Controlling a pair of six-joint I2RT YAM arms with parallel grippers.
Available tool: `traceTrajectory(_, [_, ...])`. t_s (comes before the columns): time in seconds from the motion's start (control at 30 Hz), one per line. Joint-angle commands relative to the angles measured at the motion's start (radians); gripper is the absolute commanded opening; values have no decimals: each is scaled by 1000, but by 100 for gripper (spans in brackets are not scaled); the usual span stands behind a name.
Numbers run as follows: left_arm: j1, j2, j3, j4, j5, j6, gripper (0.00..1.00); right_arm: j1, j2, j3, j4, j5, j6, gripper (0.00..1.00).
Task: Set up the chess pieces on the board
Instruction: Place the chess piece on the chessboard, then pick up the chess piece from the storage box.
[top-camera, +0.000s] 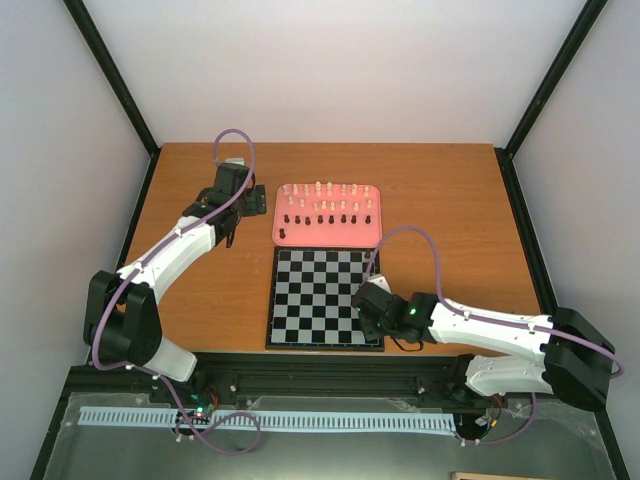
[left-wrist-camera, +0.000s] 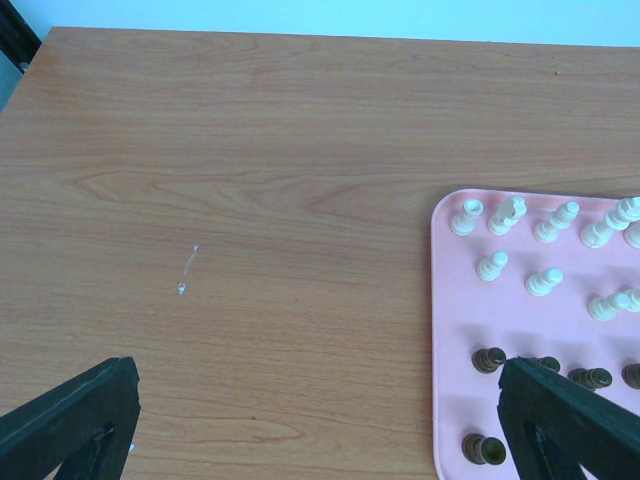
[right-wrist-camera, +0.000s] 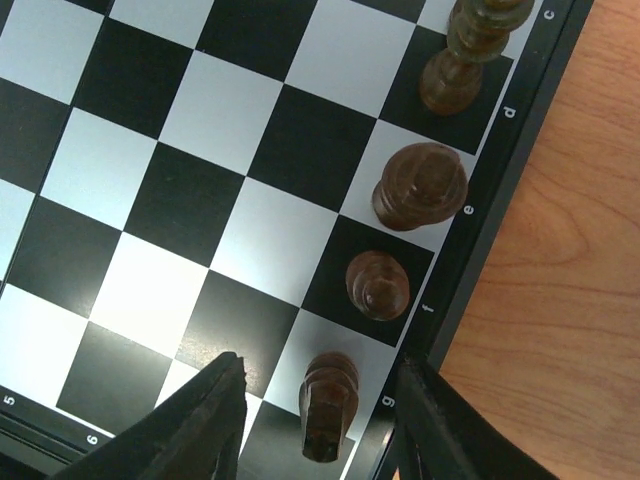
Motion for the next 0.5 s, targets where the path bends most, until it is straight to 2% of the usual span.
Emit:
traceTrajectory(0.0, [3,-13,20,13,-4,-6,100,16,-27,20,-21,36,11,44])
traceTrajectory(0.17, [2,-17,21,11,-2,-5,100,20,-64,123,-98,92,-14,47])
traceTrajectory(0.23, [2,-21,20,11,2,-5,100,20,-52,189,-105,125,-51,54])
traceTrajectory(0.37, [2,-33,15,13,8,-8,100,15,80,361,-74,180,-148,67])
traceTrajectory(0.47, [2,-51,8,15,11,-10,100,-20,221,497,-24,150,-227,71])
